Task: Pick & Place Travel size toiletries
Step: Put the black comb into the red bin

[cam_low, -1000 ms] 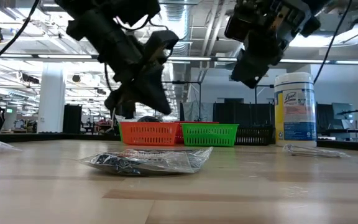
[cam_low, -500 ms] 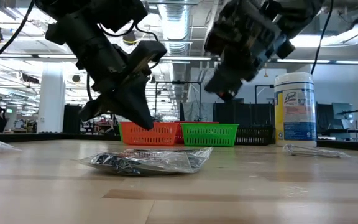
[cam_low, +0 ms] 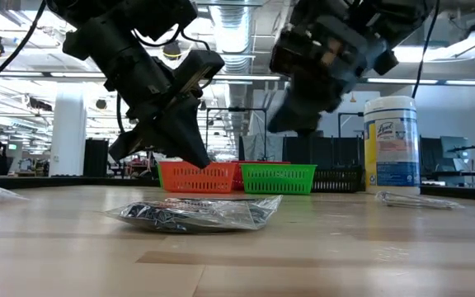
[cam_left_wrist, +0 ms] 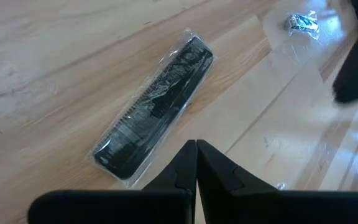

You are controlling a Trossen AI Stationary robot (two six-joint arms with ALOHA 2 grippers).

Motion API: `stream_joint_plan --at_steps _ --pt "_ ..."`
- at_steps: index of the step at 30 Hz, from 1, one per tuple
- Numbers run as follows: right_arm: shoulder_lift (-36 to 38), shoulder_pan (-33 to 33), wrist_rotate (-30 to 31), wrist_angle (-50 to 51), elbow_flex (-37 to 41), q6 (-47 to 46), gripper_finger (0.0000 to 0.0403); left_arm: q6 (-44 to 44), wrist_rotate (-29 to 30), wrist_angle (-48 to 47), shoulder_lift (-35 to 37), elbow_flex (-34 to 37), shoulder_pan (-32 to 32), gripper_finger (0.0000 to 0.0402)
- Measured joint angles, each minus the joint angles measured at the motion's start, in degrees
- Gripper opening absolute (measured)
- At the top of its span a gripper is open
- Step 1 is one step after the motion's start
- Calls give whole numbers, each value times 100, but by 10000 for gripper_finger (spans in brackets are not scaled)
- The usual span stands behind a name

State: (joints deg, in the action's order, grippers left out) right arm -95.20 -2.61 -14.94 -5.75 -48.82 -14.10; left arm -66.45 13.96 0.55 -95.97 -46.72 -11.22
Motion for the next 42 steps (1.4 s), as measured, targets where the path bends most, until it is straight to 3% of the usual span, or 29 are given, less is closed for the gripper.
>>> stream_joint_plan --at_steps 12,16,23,33,42 --pt "-1110 -109 199 -955 -6 -1206 0 8 -26 265 8 -4 2 1" --pt "-1129 -272 323 -951 -9 -1288 0 116 -55 238 113 0 2 1" --pt "-1042 -404 1523 -852 -9 -1733 0 639 80 -223 544 -3 94 1" --pt "-1098 -285 2016 -494 -9 -1896 0 1221 103 -597 892 0 281 1" --pt "-1098 -133 2042 -390 -8 -1991 0 1372 60 -613 890 138 312 1"
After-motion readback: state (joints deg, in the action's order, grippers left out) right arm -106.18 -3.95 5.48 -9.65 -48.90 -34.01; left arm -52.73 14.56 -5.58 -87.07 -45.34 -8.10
